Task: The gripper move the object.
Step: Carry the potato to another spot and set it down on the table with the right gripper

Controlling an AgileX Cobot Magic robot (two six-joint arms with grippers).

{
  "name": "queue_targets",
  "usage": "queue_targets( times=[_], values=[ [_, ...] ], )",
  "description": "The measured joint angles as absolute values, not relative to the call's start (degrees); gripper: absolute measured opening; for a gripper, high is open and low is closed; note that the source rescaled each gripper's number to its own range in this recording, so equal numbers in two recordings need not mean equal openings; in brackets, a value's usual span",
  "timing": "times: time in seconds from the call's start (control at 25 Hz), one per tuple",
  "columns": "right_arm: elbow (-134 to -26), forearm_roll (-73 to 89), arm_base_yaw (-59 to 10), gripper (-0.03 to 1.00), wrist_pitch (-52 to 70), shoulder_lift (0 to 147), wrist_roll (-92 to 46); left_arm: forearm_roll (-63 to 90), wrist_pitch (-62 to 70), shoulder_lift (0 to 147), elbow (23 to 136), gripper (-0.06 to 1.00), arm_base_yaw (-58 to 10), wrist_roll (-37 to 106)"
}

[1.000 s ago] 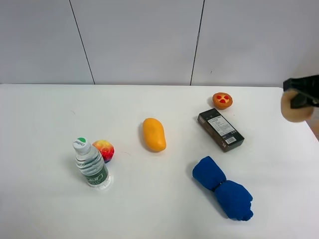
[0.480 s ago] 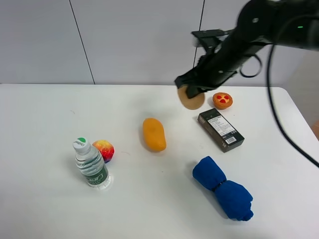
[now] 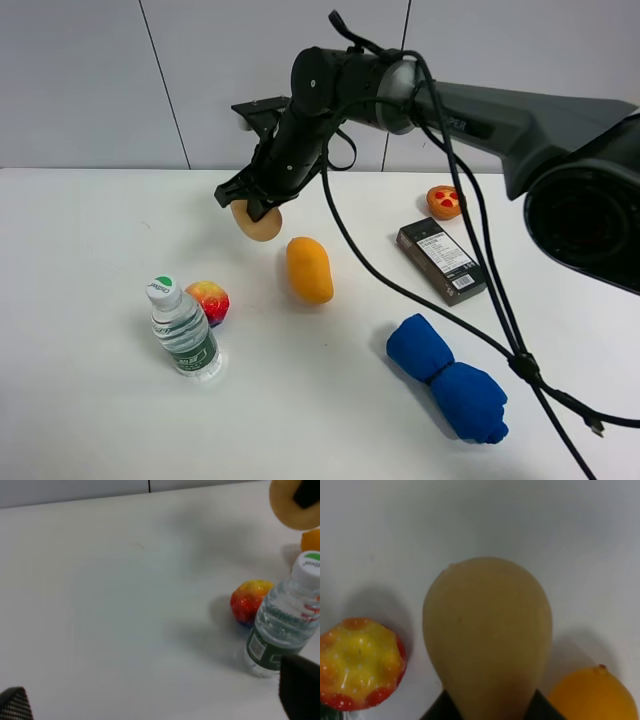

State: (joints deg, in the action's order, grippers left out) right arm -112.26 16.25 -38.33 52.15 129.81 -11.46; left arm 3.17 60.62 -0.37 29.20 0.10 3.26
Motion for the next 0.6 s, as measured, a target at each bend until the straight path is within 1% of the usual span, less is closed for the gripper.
queue_targets(
  times=[0.52,0.6],
  values=[
    [-112.7,16.7,-39.5,0.0,56.0,134.1,-8.6,3.2,60.6,-0.4,29.2,1.0,0.1,3.3],
    [-112.7,16.8,-39.6,0.02,56.0,134.7,-8.4,3.2,60.6,-0.4,29.2,1.0,0.1,3.3]
  ],
)
